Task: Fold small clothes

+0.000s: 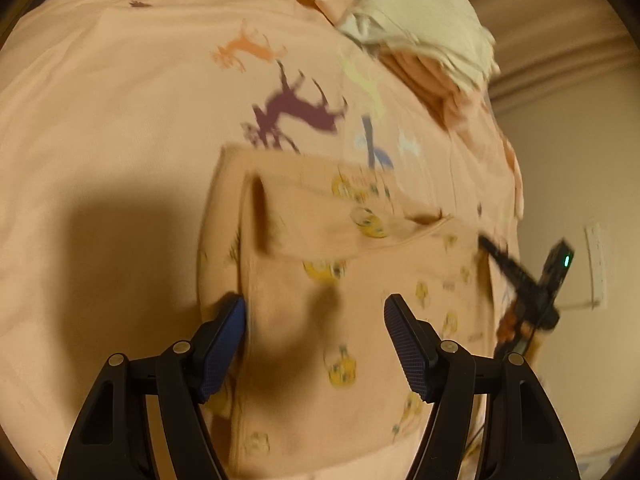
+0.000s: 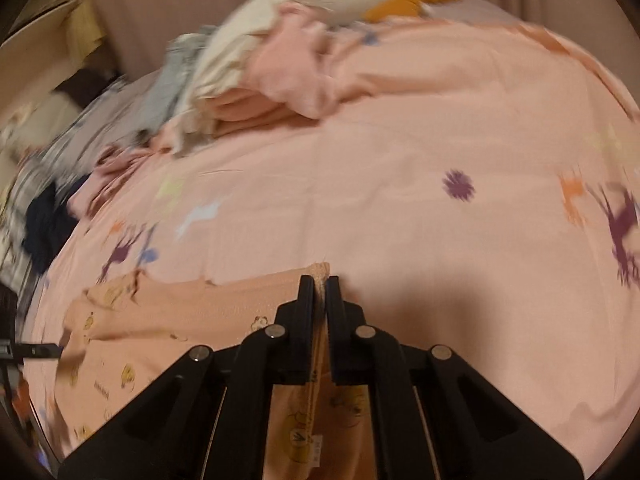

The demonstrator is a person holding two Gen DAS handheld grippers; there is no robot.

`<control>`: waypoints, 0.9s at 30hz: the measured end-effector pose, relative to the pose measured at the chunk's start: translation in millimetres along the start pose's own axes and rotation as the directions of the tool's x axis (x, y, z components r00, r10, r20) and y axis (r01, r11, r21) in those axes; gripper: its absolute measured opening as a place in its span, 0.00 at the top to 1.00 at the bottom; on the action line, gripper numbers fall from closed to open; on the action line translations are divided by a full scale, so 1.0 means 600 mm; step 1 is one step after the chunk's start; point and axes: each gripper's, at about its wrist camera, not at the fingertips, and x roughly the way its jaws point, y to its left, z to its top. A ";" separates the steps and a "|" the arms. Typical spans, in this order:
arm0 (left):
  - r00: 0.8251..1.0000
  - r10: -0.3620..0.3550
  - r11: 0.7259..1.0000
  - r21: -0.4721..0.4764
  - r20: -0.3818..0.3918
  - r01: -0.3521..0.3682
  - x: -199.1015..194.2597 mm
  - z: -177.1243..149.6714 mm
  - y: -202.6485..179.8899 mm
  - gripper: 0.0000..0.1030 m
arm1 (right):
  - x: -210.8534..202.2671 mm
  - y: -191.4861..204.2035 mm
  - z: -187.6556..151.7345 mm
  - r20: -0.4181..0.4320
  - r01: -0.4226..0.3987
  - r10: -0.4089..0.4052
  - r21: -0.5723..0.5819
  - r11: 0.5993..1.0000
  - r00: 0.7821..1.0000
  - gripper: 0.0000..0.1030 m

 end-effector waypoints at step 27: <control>0.999 -0.038 0.997 0.068 -0.007 0.039 0.068 0.059 -0.069 0.33 | -0.097 0.043 -0.077 0.085 -0.235 0.231 0.046 0.971 0.969 0.75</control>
